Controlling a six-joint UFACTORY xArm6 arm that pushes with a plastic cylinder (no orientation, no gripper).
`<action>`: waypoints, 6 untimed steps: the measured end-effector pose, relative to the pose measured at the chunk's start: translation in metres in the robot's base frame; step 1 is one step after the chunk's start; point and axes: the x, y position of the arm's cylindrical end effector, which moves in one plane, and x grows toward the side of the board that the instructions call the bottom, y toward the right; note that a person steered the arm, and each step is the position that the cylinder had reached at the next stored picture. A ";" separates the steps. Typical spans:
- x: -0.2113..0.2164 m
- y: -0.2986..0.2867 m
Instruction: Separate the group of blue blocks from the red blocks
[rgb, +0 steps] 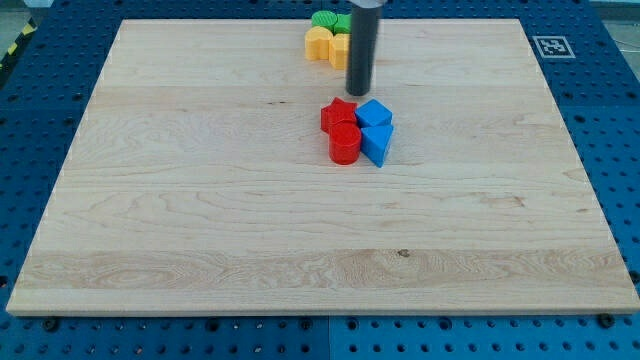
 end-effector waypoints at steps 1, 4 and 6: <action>0.005 -0.005; 0.076 0.057; 0.140 0.106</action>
